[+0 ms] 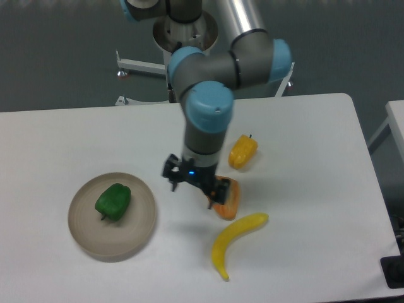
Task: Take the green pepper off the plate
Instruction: 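Move the gripper over the green pepper on the beige plate, then lower the open gripper around the green pepper and close it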
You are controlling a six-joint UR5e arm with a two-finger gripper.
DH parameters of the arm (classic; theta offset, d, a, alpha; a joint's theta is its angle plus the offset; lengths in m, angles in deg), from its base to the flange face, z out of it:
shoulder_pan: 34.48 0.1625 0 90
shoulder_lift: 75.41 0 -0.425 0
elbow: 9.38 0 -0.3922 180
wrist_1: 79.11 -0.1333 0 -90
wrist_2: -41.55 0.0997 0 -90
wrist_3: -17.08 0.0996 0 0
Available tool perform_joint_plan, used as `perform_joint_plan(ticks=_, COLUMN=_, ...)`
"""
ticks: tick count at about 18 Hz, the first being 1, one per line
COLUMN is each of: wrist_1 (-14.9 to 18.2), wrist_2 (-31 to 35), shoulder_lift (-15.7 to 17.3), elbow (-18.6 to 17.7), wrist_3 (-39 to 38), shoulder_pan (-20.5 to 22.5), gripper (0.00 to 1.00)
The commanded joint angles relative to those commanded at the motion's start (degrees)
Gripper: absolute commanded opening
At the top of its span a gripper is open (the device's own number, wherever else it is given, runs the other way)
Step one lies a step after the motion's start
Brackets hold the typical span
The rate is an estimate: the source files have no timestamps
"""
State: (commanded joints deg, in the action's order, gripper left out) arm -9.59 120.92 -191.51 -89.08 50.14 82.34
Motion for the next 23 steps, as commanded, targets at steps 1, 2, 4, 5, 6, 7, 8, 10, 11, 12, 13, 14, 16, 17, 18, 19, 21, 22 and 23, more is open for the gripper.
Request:
perform_joint_plan(ticks=1, wrist_1=-0.5, wrist_2=-0.3, shoulder_lift=0.0, elbow=-0.5, wrist_3=-1.2, shoulder_pan=-0.7, gripper=1.0)
perform_joint_plan(ticks=2, wrist_1=-1.7, wrist_2=-0.6, shoulder_lift=0.0, elbow=-1.4, wrist_3=-1.9, shoulder_pan=-1.3, gripper=1.0)
perform_joint_plan(ticks=4, wrist_1=-4.0, wrist_2=-0.8, shoulder_lift=0.5, elbow=-4.0, wrist_3=-2.7, shoulder_pan=-3.1, gripper=1.0)
perform_joint_plan(ticks=5, wrist_1=-5.0, wrist_2=-0.7, shoulder_lift=0.8, elbow=-5.4, wrist_3=-3.1, shoulder_pan=-3.7, gripper=1.0)
perform_joint_plan(ticks=6, wrist_1=-5.5, wrist_2=-0.7, shoulder_lift=0.9, elbow=-6.5, wrist_3=-3.2, shoulder_pan=-4.3, gripper=1.0)
perform_joint_plan(ticks=7, wrist_1=-6.3, wrist_2=-0.7, shoulder_lift=0.9, elbow=-7.2, wrist_3=-3.3, shoulder_pan=-5.3, gripper=1.0)
perform_joint_plan(ticks=8, wrist_1=-6.5, wrist_2=-0.7, shoulder_lift=0.9, elbow=-7.6, wrist_3=-3.3, shoulder_pan=-5.5, gripper=1.0)
perform_joint_plan(ticks=10, wrist_1=-6.7, wrist_2=-0.7, shoulder_lift=0.6, elbow=-8.2, wrist_3=-3.2, shoulder_pan=-5.7, gripper=1.0)
perform_joint_plan(ticks=11, wrist_1=-6.8, wrist_2=-0.7, shoulder_lift=0.5, elbow=-8.1, wrist_3=-3.3, shoulder_pan=-6.4, gripper=1.0)
perform_joint_plan(ticks=12, wrist_1=-7.5, wrist_2=-0.7, shoulder_lift=0.3, elbow=-8.2, wrist_3=-3.4, shoulder_pan=-6.9, gripper=1.0)
perform_joint_plan(ticks=13, wrist_1=-8.8, wrist_2=-0.7, shoulder_lift=-0.1, elbow=-8.3, wrist_3=-4.3, shoulder_pan=-7.1, gripper=1.0)
perform_joint_plan(ticks=14, wrist_1=-9.1, wrist_2=-0.7, shoulder_lift=-0.3, elbow=-8.3, wrist_3=-4.7, shoulder_pan=-7.3, gripper=1.0)
perform_joint_plan(ticks=16, wrist_1=-9.5, wrist_2=-0.5, shoulder_lift=-1.2, elbow=-8.3, wrist_3=-4.8, shoulder_pan=-8.4, gripper=1.0)
perform_joint_plan(ticks=17, wrist_1=-9.6, wrist_2=-0.5, shoulder_lift=-1.4, elbow=-8.3, wrist_3=-4.7, shoulder_pan=-8.4, gripper=1.0)
perform_joint_plan(ticks=18, wrist_1=-9.7, wrist_2=-0.4, shoulder_lift=-1.6, elbow=-8.3, wrist_3=-4.7, shoulder_pan=-8.7, gripper=1.0)
perform_joint_plan(ticks=19, wrist_1=-9.7, wrist_2=-0.4, shoulder_lift=-2.0, elbow=-8.2, wrist_3=-4.7, shoulder_pan=-9.0, gripper=1.0)
perform_joint_plan(ticks=21, wrist_1=-9.9, wrist_2=-0.4, shoulder_lift=-2.2, elbow=-8.3, wrist_3=-4.7, shoulder_pan=-9.1, gripper=1.0)
perform_joint_plan(ticks=22, wrist_1=-10.0, wrist_2=-0.5, shoulder_lift=-2.4, elbow=-8.2, wrist_3=-4.7, shoulder_pan=-9.2, gripper=1.0)
perform_joint_plan(ticks=23, wrist_1=-10.0, wrist_2=-0.4, shoulder_lift=-2.8, elbow=-7.9, wrist_3=-4.7, shoulder_pan=-9.6, gripper=1.0)
